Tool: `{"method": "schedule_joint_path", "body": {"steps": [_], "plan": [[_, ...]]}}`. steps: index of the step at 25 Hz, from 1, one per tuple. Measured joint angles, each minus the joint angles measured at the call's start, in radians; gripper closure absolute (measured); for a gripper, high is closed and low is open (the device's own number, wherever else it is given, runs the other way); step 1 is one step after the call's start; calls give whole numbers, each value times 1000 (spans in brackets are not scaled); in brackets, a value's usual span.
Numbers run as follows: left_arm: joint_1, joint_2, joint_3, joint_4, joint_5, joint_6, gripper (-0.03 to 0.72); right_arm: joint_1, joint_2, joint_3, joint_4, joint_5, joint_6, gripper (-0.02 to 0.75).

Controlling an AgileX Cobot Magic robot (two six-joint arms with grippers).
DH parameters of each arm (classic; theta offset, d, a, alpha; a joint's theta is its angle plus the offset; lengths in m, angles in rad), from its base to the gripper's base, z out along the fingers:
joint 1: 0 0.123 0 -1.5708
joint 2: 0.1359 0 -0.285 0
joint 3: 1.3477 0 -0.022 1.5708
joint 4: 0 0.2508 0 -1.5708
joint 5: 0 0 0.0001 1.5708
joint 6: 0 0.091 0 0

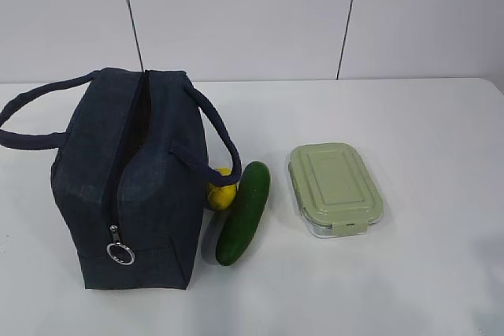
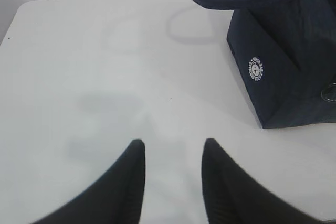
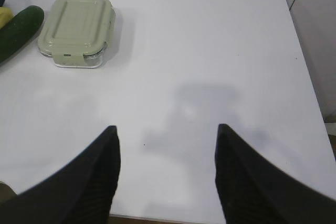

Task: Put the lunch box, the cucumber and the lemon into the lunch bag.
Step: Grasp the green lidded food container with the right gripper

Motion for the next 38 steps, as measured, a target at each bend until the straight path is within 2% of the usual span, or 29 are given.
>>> {"method": "schedule_joint_path", "body": {"steps": [38], "plan": [[0, 0, 0, 0, 0, 0, 424, 0, 0, 0, 0, 0, 0, 319]]}}
